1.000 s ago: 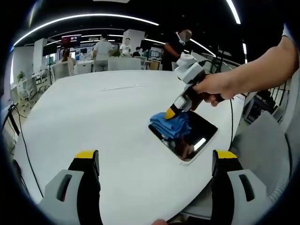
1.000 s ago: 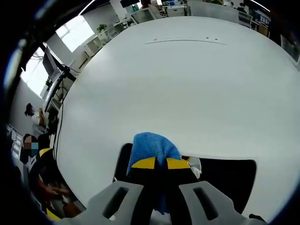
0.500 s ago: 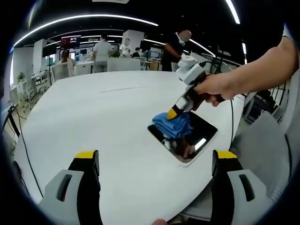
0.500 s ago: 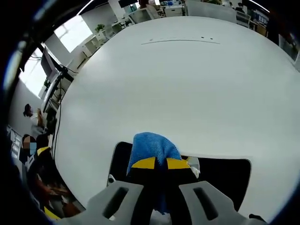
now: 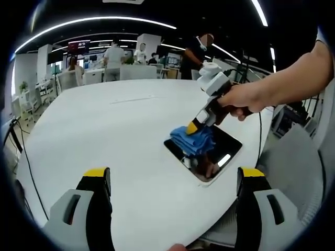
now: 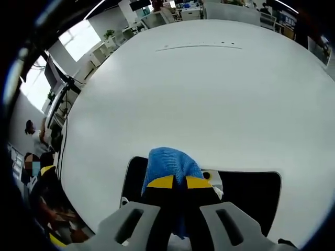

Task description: Wipe the mirror surface with the cleaning cloth until all visible marks leave the cleaned area.

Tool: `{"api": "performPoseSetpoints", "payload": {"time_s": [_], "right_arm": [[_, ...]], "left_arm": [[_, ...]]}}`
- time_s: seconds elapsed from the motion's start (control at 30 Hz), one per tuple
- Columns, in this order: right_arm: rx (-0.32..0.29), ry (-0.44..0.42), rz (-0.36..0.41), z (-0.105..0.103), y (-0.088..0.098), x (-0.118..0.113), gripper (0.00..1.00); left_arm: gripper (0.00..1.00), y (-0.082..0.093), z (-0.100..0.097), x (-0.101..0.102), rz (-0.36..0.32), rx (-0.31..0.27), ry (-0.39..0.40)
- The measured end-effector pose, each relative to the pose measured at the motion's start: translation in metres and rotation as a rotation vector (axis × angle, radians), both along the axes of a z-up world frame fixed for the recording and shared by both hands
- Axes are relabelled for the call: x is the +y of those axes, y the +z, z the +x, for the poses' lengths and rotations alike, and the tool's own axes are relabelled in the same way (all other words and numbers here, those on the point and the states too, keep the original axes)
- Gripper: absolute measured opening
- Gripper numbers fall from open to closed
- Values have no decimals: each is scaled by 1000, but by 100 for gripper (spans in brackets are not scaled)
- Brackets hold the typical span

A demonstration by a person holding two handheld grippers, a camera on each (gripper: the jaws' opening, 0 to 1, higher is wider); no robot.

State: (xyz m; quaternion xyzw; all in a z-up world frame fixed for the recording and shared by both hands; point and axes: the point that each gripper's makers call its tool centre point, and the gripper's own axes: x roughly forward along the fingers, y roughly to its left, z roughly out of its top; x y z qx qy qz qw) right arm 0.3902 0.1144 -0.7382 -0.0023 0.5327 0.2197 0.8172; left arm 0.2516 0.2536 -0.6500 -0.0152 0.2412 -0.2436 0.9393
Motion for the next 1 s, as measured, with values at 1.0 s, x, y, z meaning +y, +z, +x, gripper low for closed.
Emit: {"api": "performPoseSetpoints", "payload": {"time_s": [1.0], "right_arm": [[44,-17,16,-60,4,-11,0]], "left_arm": [[99,3,-9,-8,17,-2,0]]}}
